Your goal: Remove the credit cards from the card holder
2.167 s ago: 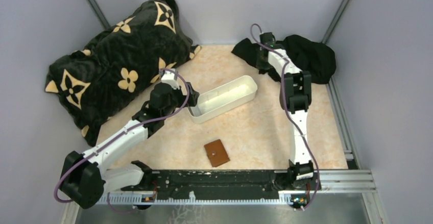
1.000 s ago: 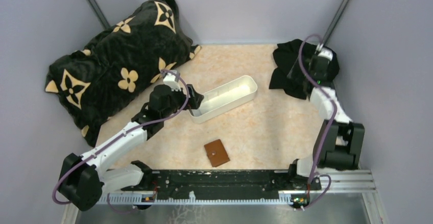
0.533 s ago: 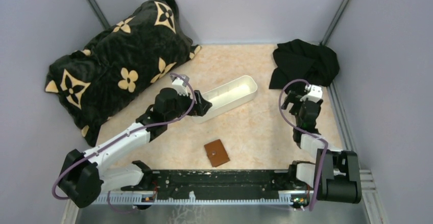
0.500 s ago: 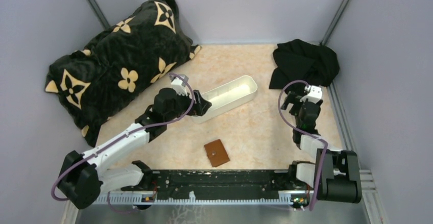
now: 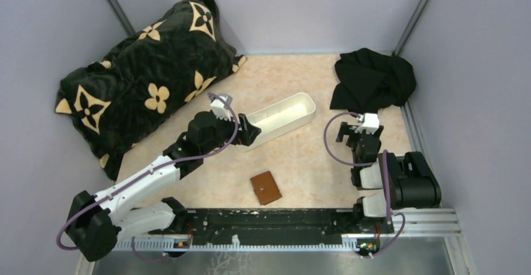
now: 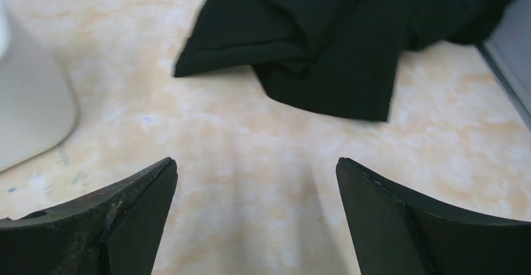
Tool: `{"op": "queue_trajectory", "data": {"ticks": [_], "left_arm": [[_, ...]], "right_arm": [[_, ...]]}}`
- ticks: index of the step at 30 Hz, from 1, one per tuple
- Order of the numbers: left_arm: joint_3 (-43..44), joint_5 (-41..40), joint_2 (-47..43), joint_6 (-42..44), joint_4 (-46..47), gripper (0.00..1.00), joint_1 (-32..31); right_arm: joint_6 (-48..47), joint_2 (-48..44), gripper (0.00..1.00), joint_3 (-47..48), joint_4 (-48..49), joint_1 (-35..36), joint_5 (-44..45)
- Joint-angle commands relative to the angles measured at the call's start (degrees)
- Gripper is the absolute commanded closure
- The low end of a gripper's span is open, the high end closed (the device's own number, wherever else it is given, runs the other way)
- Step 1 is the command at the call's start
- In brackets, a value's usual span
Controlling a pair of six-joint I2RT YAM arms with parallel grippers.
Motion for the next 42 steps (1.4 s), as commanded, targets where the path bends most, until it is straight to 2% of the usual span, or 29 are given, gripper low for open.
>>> {"op": "queue_trajectory", "data": {"ticks": [1,15,24,37,42], "left_arm": [[0.6,-1.6,-0.6,1.2,0.6,0.0,-0.9],[-1.5,-5.6,-1.7,3.4,-0.8,0.0,-0.9],[-0.8,-6.2,-1.1,3.9,-1.4,0.0,-1.0],[-1.4,-12.5,-4.1,4.8,-3.9,0.0,-0.9],[-0.9,-11.3,-3.2,4.7,-3.5,0.0,-0.9]], "right_arm": [[-7.4,0.6,0.01,1.1,11.9,4.4,-2.5],[-6.0,0.3,0.01,3.7,6.1,4.2,-1.0],[-5.9,0.3,0.01,3.6,6.2,4.1,-1.1],[-5.9,0.3,0.01,3.7,6.2,4.1,-1.1],[-5.9,0.3,0.01,3.7,6.2,4.1,-1.1]]}}
